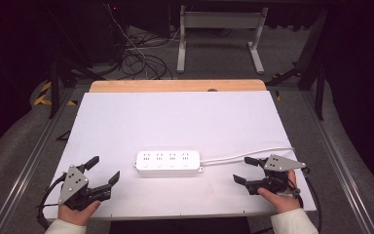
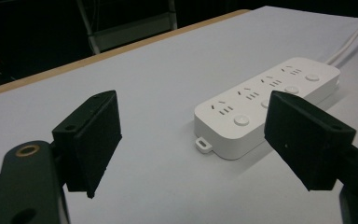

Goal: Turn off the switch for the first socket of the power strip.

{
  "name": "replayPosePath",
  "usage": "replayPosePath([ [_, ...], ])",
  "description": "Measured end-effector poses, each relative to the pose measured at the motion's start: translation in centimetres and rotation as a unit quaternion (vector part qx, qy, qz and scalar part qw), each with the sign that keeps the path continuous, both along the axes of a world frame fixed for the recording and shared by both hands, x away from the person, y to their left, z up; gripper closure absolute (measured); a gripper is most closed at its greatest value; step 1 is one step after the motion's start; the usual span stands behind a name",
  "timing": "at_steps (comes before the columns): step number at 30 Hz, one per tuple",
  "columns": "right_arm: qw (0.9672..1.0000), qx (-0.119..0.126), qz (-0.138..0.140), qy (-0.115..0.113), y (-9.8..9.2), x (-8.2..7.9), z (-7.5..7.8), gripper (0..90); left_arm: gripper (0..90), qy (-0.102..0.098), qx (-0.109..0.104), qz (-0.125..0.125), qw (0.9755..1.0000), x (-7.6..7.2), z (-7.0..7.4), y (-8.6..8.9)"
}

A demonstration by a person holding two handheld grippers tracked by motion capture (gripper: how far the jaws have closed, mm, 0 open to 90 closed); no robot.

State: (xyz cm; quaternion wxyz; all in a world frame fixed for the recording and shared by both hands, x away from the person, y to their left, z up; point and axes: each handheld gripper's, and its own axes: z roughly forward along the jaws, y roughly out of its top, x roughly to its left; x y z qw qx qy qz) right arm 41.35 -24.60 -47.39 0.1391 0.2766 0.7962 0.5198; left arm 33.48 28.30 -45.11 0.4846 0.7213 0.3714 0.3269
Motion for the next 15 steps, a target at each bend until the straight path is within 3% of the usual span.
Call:
replayPosePath([
  [10, 0.9994, -0.020, -0.019, 0.019, -0.6, -0.3, -1.2, 17.3, 16.8, 0.009, 0.006, -0.008, 0.9999, 0.2, -0.2, -0.2],
  [15, 0.9991, -0.016, -0.031, 0.023, -0.4, -0.2, -1.2, 17.3, 16.1, 0.031, 0.014, -0.006, 0.9994, 0.5, -0.3, -0.2],
])
